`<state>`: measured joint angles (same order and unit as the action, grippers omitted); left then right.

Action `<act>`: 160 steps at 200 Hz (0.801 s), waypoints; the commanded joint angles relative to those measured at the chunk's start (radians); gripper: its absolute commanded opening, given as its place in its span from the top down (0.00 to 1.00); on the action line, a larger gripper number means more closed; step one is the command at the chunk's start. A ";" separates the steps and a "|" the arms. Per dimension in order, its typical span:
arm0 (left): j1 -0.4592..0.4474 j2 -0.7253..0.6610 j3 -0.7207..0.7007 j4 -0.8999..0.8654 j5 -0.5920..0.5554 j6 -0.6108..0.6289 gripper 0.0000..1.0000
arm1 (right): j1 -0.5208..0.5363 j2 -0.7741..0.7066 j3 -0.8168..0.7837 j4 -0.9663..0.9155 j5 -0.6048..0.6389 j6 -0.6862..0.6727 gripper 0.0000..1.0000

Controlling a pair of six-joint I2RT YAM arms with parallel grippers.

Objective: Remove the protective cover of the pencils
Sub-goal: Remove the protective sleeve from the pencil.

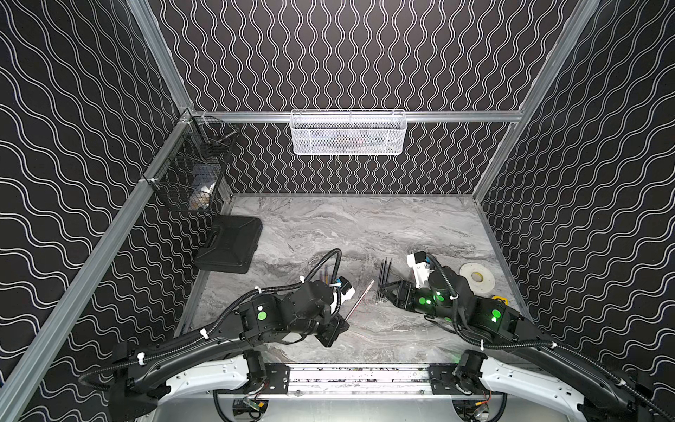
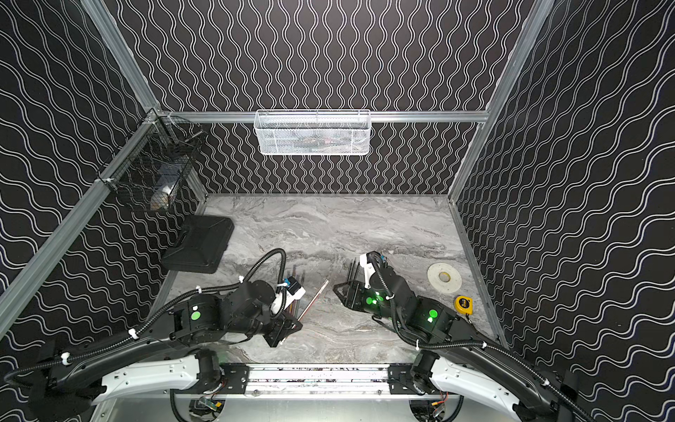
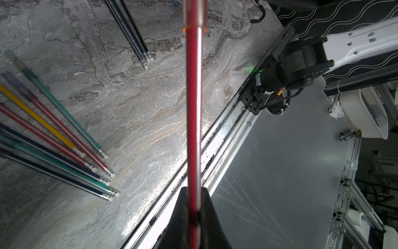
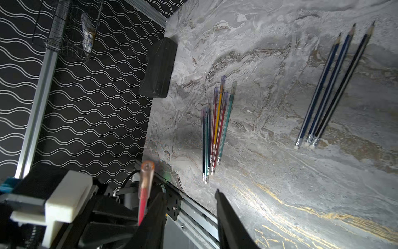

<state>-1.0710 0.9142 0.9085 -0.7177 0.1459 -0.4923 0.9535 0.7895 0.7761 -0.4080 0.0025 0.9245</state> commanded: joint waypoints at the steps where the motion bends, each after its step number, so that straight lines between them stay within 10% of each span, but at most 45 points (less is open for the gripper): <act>1: 0.002 -0.042 -0.023 0.021 0.061 0.050 1.00 | 0.001 -0.010 -0.017 0.084 -0.055 -0.032 0.62; 160: 0.002 -0.007 -0.017 0.010 0.061 0.055 1.00 | 0.001 0.141 -0.014 0.324 -0.212 0.064 0.81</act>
<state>-1.0691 0.9161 0.8913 -0.7197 0.2153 -0.4500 0.9535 0.9352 0.7689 -0.1608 -0.1974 0.9489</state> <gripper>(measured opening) 0.101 0.216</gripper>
